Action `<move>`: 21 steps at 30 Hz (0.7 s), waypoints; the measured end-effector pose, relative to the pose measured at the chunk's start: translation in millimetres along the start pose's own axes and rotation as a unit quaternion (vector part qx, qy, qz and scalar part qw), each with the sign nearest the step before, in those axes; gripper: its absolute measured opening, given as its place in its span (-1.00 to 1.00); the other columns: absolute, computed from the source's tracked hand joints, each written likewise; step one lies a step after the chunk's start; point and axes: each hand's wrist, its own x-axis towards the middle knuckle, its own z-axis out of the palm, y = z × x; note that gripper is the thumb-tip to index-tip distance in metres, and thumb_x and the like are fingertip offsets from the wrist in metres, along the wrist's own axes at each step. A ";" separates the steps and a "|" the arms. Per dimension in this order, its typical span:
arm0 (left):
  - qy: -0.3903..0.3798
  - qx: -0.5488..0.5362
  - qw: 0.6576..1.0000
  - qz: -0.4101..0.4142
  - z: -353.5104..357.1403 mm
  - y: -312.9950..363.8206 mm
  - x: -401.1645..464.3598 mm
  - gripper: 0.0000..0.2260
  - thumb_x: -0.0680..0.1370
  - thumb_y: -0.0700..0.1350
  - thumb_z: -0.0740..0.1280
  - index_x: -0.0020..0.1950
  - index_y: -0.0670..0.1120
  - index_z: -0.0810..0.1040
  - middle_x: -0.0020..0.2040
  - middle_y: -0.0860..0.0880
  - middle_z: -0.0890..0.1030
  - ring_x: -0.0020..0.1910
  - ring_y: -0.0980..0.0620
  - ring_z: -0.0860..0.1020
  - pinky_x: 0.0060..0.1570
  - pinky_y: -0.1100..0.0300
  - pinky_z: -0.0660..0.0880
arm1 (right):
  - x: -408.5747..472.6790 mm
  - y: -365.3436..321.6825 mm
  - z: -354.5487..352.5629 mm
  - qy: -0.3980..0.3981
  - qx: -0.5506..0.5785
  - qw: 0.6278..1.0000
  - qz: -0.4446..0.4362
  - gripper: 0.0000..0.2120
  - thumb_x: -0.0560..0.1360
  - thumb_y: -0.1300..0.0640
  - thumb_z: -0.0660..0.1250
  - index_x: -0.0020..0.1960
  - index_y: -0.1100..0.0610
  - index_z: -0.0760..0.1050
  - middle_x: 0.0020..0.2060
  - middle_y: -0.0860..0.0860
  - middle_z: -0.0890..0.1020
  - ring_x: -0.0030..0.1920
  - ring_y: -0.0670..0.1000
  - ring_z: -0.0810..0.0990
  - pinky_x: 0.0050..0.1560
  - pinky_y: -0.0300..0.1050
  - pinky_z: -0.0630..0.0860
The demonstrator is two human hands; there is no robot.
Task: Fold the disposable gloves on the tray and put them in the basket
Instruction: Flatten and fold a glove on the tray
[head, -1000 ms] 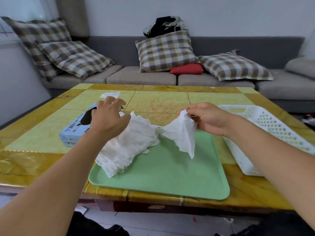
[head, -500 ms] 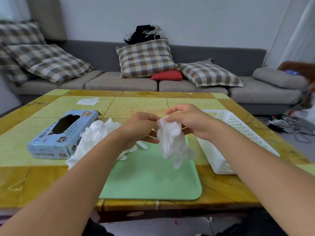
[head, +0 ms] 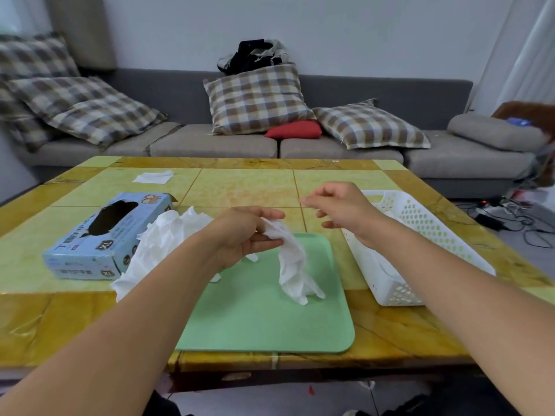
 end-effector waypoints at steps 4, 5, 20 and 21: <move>-0.018 -0.096 0.995 0.023 -1.9 -2.2 3.5 -0.75 0.59 -0.43 0.26 0.24 -0.28 0.55 0.11 -0.24 0.68 -0.04 -0.03 0.70 -0.06 0.24 0.65 | -17.5 -12.3 12.7 -0.141 -0.129 0.978 -0.078 -0.54 0.26 -0.08 0.67 0.05 0.07 0.63 -0.06 -0.01 0.69 -0.24 -0.17 0.64 -0.16 -0.10 0.64; -0.020 -0.102 0.994 0.034 -3.4 -1.2 3.1 -0.72 0.57 -0.45 0.28 0.25 -0.28 0.55 0.13 -0.24 0.67 -0.01 -0.02 0.69 -0.03 0.26 0.64 | -16.5 -11.3 15.9 -0.108 -0.135 0.978 -0.117 -0.63 0.30 0.04 0.67 0.03 0.10 0.64 -0.09 -0.01 0.69 -0.31 -0.22 0.60 -0.21 -0.12 0.62; 0.008 0.101 0.968 0.228 -16.7 15.1 -22.6 -0.78 0.43 0.02 0.47 -0.17 -0.14 0.65 -0.15 -0.10 0.65 -0.15 -0.01 0.56 -0.04 0.16 0.47 | -13.6 -24.7 -8.5 -0.185 0.244 0.952 0.004 -0.86 0.57 0.20 0.39 0.13 0.10 0.53 -0.13 0.03 0.64 -0.18 -0.01 0.61 -0.16 -0.10 0.56; 0.002 0.112 0.968 0.225 -16.6 13.1 -22.3 -0.83 0.47 0.00 0.46 -0.21 -0.09 0.65 -0.18 -0.07 0.65 -0.17 0.00 0.57 -0.08 0.18 0.49 | -13.3 -22.9 -7.9 -0.193 0.249 0.949 0.016 -0.76 0.52 0.18 0.44 0.17 0.11 0.54 -0.11 0.03 0.66 -0.15 -0.02 0.63 -0.11 -0.09 0.57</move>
